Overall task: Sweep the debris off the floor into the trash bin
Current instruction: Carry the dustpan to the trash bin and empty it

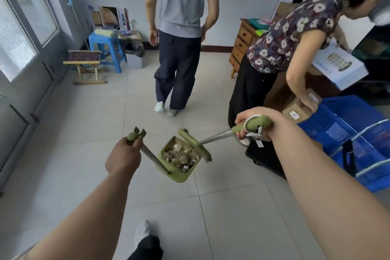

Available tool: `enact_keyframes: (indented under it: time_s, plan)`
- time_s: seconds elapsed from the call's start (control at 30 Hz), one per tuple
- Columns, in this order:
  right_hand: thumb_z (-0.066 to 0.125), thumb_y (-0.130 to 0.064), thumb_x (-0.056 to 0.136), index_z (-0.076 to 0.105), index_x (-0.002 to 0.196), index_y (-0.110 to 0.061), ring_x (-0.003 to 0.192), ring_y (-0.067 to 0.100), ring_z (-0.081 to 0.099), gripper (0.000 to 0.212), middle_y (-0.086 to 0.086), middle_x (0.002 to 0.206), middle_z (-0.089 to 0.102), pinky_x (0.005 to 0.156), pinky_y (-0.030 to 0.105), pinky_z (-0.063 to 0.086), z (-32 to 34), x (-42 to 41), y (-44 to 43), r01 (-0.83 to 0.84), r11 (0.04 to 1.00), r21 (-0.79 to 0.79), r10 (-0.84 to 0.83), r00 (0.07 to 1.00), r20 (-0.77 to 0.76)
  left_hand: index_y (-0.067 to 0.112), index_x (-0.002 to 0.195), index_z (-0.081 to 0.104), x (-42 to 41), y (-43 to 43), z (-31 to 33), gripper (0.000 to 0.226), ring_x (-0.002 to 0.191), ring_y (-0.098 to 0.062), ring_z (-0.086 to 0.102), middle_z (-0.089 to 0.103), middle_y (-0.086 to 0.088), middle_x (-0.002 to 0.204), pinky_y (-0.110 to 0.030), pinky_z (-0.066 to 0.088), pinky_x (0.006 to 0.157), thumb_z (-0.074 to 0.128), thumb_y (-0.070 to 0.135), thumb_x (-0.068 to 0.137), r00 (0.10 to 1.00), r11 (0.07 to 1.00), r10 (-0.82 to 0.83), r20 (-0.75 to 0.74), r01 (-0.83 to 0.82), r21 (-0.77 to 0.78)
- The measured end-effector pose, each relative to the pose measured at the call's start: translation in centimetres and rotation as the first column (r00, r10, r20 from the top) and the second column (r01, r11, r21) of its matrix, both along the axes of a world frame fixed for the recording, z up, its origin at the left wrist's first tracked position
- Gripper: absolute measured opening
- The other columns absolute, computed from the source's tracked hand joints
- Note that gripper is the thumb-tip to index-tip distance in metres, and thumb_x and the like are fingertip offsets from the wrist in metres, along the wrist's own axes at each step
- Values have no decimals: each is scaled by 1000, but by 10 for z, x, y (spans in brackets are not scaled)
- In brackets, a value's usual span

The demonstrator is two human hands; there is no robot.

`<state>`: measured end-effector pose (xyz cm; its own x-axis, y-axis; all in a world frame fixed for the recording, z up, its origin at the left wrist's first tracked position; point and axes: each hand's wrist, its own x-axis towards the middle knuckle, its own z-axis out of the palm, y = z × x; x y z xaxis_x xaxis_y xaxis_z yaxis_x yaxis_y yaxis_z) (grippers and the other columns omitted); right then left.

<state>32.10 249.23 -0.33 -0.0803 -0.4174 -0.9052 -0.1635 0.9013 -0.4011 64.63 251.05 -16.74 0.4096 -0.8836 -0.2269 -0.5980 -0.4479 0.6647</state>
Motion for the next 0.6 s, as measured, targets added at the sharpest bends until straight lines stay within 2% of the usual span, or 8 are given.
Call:
enact_keyframes:
  time_s: [0.07,0.17,0.27,0.37,0.43,0.5,0.6]
  plan:
    - [42,-18,97,49,84,-1,28,17,50,23,12,68,51,35,16,44,2,-1,-32,39,996,-75,-40,999,-23,28,98,63,3,-33,2,37,71,-22,61,64,4,78,-32,38,61,41,57,92,1000,1000,-2,1,2,-8]
    - [45,-20,94,50,88,1,35,13,49,22,9,72,51,38,19,46,-1,13,-74,-133,991,-5,132,986,-97,26,99,62,11,-88,9,38,68,-22,60,63,3,77,-30,34,56,41,56,93,1000,1000,-18,12,18,-6]
    - [58,-15,86,59,84,3,48,20,52,19,17,64,60,57,29,41,-10,29,-122,-229,964,-134,182,938,-293,25,97,62,24,-147,22,40,67,-23,62,64,0,75,-31,36,57,40,58,92,999,999,-42,24,42,-4]
    - [59,-13,88,58,89,5,54,20,53,18,15,59,62,54,26,43,-11,44,-170,-189,975,-116,153,952,-265,23,95,63,39,-207,36,40,65,-24,61,64,-3,73,-31,39,58,42,57,92,999,999,-43,15,44,-24]
    - [60,-11,86,59,85,2,58,20,56,13,14,61,62,52,26,45,-13,51,-201,-187,969,-159,137,950,-281,21,94,62,47,-243,44,41,64,-24,60,63,-3,73,-31,39,58,43,57,92,999,998,-37,14,38,-43]
    - [57,-9,87,60,82,2,62,22,56,13,13,59,62,58,27,42,-13,57,-230,-208,960,-188,152,949,-276,20,95,62,53,-275,46,41,65,-24,60,63,-3,74,-31,41,60,44,57,92,999,998,-38,5,38,-57]
    - [51,-11,92,53,78,4,46,17,52,22,13,53,58,51,23,41,-6,58,-271,-114,977,-178,83,982,-171,21,97,61,57,-318,43,44,67,-25,61,64,-1,77,-33,43,63,43,60,91,1000,997,-30,-3,30,-70]
